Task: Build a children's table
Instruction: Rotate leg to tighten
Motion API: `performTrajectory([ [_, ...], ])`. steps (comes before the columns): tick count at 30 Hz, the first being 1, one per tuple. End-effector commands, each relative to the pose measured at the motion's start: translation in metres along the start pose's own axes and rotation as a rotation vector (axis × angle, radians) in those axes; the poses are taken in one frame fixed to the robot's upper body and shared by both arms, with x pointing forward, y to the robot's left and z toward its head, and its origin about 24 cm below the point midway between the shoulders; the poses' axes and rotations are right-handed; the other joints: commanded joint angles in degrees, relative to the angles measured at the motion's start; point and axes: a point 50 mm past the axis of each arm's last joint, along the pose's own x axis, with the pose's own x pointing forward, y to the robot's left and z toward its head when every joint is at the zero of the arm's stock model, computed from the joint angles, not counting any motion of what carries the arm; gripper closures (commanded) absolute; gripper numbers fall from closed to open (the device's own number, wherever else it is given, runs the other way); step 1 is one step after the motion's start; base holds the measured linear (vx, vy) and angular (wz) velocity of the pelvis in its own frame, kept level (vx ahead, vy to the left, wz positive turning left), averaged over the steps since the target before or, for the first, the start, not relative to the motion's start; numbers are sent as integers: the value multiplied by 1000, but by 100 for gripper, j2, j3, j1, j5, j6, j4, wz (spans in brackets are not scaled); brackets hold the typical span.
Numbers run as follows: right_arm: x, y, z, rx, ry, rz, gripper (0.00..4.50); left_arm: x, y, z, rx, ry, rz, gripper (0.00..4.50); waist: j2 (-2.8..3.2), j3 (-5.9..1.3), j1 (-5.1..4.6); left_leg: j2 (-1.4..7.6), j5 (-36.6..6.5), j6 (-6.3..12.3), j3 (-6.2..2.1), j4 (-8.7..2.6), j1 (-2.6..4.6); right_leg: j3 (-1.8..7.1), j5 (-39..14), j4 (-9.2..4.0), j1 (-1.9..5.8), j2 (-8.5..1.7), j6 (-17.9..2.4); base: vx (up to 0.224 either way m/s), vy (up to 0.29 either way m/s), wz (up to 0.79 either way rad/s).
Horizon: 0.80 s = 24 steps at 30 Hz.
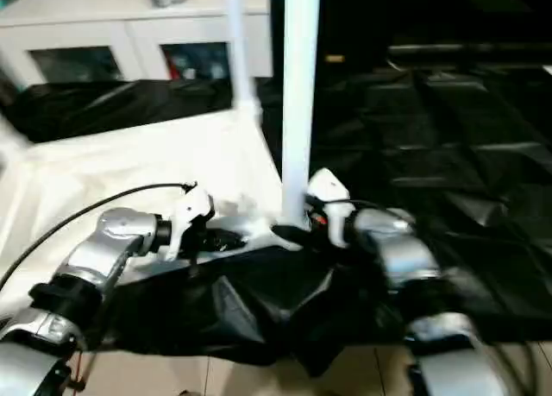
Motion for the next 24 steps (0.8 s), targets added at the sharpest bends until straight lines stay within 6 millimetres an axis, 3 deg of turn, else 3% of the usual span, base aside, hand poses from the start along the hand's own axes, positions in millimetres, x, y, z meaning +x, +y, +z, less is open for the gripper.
performTrajectory([
  [1,7,9,-1,4,10,84,128,2,-3,2,19,10,-55,450,-84,-347,26,181,-1126,574,-20,-383,79,161,-589,-343,308,-173,-1644,0,0,0],
  [7,9,17,0,17,6,144,175,0,-3,2,12,14,-77,450,-67,-363,58,174,-983,549,-24,-374,75,157,-347,-316,314,-171,-1673,0,0,0],
  [14,20,25,-6,67,-27,97,188,11,-2,5,-7,-20,-6,450,-31,-362,70,176,-1039,471,-28,-380,81,159,-304,-324,320,-172,-1656,0,0,0],
  [17,29,21,-10,100,-35,-43,191,18,2,10,-39,-54,71,450,-23,-329,43,161,-1320,329,-31,-415,86,155,-801,-380,310,-174,-1558,0,0,0],
  [18,35,16,-13,145,-36,-150,191,23,4,13,-51,-65,108,450,-13,-296,-7,153,-1617,133,-42,-451,110,164,-1337,-432,271,-185,-1436,0,0,0],
  [20,39,13,-16,179,-34,-223,191,26,5,15,-59,-72,131,450,-31,-266,-64,133,-2008,-20,-71,-486,126,155,-2030,-492,275,-190,-1212,0,0,0],
  [23,57,10,-21,347,-46,-436,191,47,4,25,-96,-91,212,450,1,-261,-142,131,-2272,-127,-95,-499,182,168,-2355,-549,223,-182,-1055,0,0,0],
  [24,57,10,-21,347,-46,-436,191,47,4,25,-96,-91,212,450,-6,-257,-164,128,-2316,-142,-90,-498,186,171,-2360,-552,210,-173,-1040,0,0,0],
])
